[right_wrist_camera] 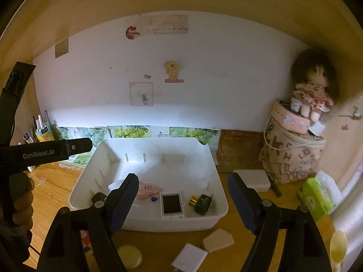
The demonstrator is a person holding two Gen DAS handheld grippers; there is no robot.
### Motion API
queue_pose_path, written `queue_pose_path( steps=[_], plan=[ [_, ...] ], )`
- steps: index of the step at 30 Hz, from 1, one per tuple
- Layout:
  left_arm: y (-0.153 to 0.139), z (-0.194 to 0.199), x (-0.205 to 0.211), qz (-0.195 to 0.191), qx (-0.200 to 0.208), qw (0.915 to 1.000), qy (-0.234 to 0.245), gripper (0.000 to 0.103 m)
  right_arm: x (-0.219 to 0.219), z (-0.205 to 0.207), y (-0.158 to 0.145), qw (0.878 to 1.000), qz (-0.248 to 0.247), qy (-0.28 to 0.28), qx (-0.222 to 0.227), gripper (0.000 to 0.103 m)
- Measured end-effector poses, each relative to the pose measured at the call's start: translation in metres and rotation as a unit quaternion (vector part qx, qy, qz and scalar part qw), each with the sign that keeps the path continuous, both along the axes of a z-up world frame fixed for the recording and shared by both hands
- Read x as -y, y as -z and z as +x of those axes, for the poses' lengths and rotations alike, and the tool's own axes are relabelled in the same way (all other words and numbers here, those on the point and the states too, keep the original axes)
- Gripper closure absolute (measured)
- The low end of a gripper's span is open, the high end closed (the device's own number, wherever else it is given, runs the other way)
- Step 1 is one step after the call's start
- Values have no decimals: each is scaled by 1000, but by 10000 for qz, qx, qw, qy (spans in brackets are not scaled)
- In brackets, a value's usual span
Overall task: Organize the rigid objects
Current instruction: 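Raise both grippers out of the bin and back over the desk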
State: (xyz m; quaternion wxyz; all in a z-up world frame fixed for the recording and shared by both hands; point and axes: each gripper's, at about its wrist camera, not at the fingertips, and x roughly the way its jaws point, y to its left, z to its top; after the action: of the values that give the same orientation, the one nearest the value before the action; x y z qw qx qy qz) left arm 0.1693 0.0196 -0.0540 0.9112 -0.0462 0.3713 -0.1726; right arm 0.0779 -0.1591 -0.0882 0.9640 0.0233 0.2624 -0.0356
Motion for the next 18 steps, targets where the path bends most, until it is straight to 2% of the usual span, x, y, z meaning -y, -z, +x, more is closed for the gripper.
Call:
queue_pose_path(
  steps=[18],
  plan=[
    [22,-10,-50,-58,-440,9985,-332,18,-27,-63,28,9988,-114,195,-425,22]
  ],
)
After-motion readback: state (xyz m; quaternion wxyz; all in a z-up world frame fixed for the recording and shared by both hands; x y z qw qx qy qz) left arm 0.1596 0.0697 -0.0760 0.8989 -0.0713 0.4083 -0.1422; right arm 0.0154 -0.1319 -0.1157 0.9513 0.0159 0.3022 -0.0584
